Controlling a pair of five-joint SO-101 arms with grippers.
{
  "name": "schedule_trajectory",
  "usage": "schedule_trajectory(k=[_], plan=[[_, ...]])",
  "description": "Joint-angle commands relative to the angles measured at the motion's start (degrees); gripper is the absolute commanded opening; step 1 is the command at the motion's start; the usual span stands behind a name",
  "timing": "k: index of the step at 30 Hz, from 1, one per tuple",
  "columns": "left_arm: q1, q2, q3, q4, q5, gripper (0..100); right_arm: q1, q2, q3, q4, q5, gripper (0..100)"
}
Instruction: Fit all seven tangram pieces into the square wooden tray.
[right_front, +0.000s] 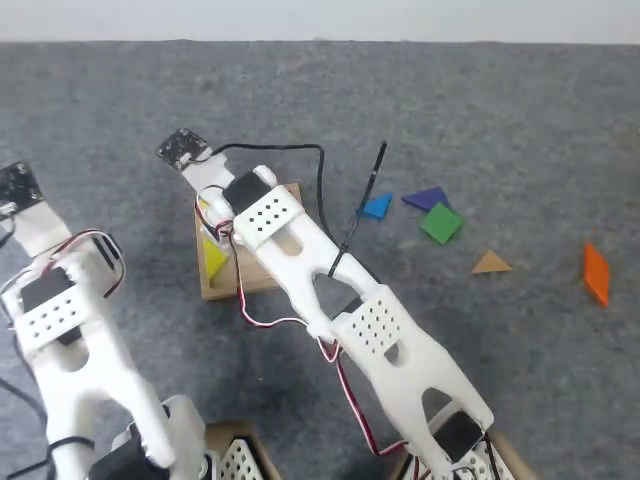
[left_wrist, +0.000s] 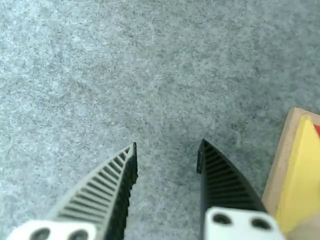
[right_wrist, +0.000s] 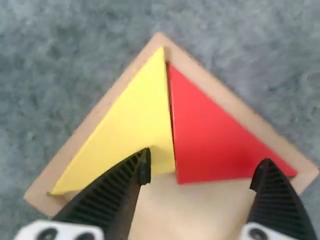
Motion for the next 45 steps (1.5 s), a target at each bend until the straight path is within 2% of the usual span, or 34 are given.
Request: schedule_trajectory(k=[1,10,24,32,36,39,42,45], plan=[[0.3,-1.7,-0.9,-0.8,0.4,20,0.0,-0.2,-4.9,4.8,0.1,32.5],[0.3,-1.7,-0.9,-0.8,0.4,20,-2.3,0.3,-20.5,11.7,-0.4,32.5],[0.3,-1.8,-0.8,-0.7,0.4,20,-2.5,9.5,-20.8,9.3,-2.9,32.5],[0.4,-1.5,-0.8,-0.7,0.4,20,-5.8,9.5,-20.9,7.5,-2.7,32.5],[1.2,-1.5,-0.9,-0.7,0.3,20,-4.0,5.3,-22.1,10.9,-3.2,32.5],[3.8,-1.3,-1.7,-0.4,-0.8,20,-0.7,0.0,-27.7,18.0,-4.0,32.5],[7.0,-0.8,-6.5,6.9,-1.3,20,4.4,-8.8,-27.3,21.4,-4.1,32.5],[9.6,2.5,-16.0,16.7,-3.1,22,9.0,-21.3,-16.5,21.3,-3.1,32.5]])
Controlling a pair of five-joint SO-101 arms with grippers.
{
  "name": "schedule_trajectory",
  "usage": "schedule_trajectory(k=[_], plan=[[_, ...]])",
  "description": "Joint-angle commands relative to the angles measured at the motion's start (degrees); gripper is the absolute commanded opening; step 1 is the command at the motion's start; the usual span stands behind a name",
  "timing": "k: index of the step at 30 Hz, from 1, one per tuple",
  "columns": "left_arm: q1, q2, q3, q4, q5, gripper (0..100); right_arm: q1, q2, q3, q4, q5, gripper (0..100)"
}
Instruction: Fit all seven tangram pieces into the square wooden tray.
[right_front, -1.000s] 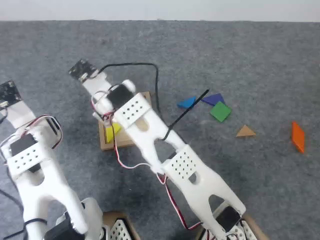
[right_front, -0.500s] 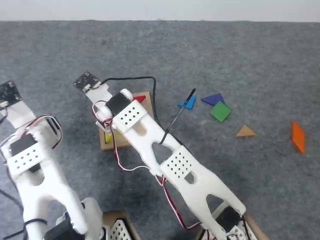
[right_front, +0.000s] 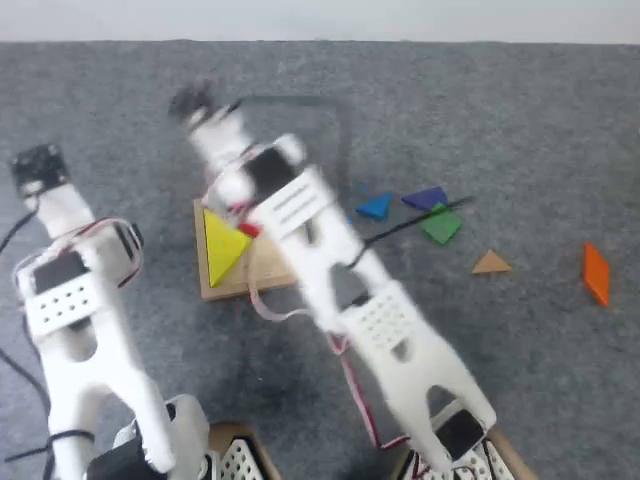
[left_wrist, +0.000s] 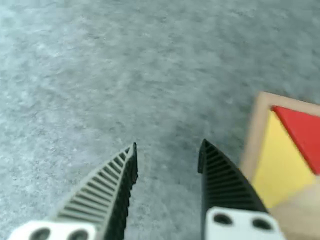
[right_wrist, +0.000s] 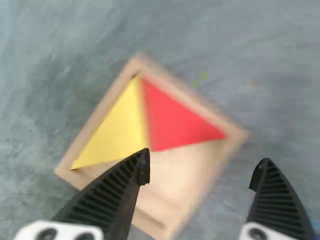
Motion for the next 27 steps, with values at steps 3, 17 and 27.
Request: schedule_trajectory(k=[3,17,27], plan=[[4.6,8.7,-20.9,15.2,-3.9,23,6.9,-30.6,25.5,2.7,2.7,32.5],[12.2,57.6,-63.3,25.8,-0.3,21,34.1,-103.7,117.7,-14.9,18.1,32.5],[17.4,65.8,-66.1,26.0,1.9,20,39.3,-115.4,154.2,-36.5,18.9,32.5]])
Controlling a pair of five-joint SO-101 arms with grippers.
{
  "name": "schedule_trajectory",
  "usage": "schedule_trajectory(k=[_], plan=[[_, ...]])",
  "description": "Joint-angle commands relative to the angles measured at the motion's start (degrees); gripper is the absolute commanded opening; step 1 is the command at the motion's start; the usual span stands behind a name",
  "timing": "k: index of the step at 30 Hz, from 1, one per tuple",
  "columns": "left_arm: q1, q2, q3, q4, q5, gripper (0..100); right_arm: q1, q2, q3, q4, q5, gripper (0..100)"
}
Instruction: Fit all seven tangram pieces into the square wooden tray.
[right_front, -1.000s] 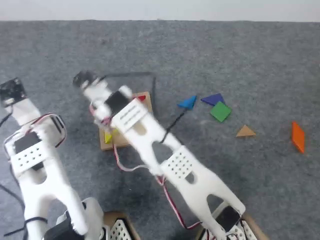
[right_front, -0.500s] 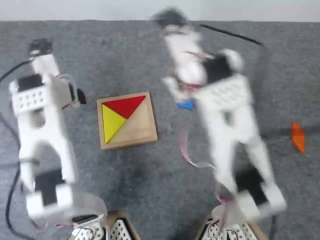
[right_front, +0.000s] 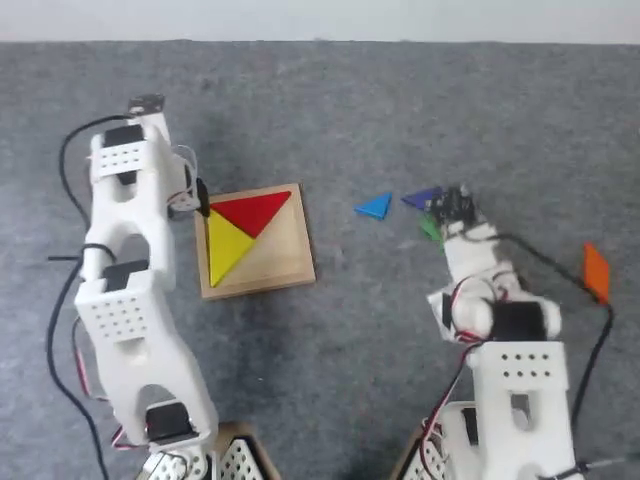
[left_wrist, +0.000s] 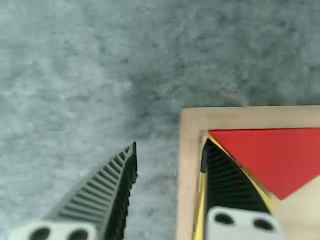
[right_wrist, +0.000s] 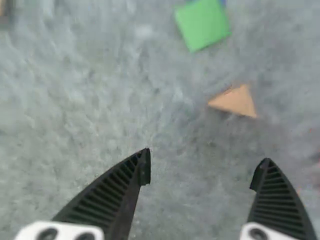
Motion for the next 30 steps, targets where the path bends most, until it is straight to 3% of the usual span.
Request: schedule_trajectory(k=[1,12,21,24,30], plan=[[3.3,-0.9,-2.1,0.7,1.4,20,1.0,-1.7,4.0,-5.7,0.5,32.5],[14.3,-1.1,4.3,-0.1,4.0,20,1.1,-1.8,4.5,-5.8,0.5,32.5],[7.3,-12.4,3.1,-0.1,10.9,19,1.1,-1.7,4.6,-5.8,0.5,32.5],[6.2,-19.0,8.5,-1.1,11.3,19,1.1,-1.7,3.7,-5.8,1.1,32.5],[8.9,-40.8,32.6,-13.4,10.7,19,5.8,1.6,-9.2,0.0,3.8,32.5]])
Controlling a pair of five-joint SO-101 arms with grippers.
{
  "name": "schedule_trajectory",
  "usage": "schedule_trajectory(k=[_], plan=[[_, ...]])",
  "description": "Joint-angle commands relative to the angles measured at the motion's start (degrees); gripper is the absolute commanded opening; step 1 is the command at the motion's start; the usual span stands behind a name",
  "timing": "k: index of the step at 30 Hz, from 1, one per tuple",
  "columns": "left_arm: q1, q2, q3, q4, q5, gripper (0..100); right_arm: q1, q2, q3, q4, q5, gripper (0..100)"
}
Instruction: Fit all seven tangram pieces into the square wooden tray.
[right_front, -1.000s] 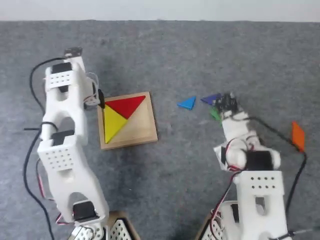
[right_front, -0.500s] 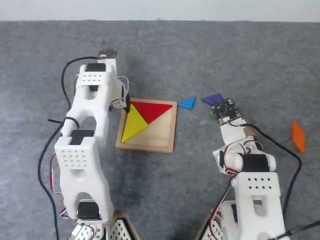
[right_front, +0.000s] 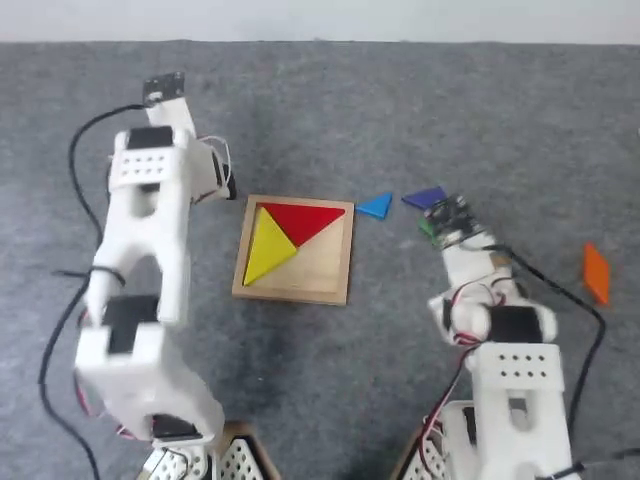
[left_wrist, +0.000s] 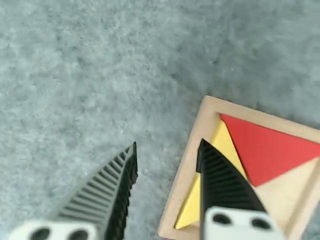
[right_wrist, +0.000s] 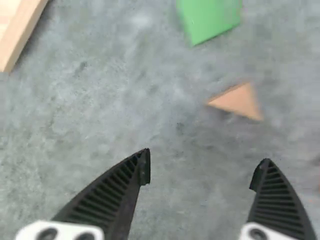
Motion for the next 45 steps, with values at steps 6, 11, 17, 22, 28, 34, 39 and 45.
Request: schedule_trajectory(k=[6,11,17,22,28,34,39,45], plan=[[5.3,-32.8,32.8,-21.4,-2.9,19,7.8,16.7,-24.7,5.7,15.6,32.5],[7.6,-31.1,37.8,-28.2,-2.9,19,9.2,20.2,-30.5,7.0,18.7,32.5],[8.0,-25.1,37.7,-32.2,-2.9,19,29.1,24.8,-33.2,4.9,20.4,32.5],[10.2,-23.8,36.4,-31.6,-2.9,19,31.8,38.0,-33.6,0.2,26.3,32.5],[9.1,-23.6,36.7,-31.4,-2.9,19,34.5,50.2,-32.6,-10.5,26.2,32.5],[10.1,-23.6,37.0,-31.5,-2.9,19,34.1,57.0,-31.2,-15.8,22.8,32.5],[10.7,-23.5,37.0,-31.5,-3.1,19,29.8,58.0,-28.2,-19.8,20.7,32.5],[10.7,-23.6,37.3,-31.5,-3.2,19,23.8,58.2,-24.2,-23.2,18.9,32.5]])
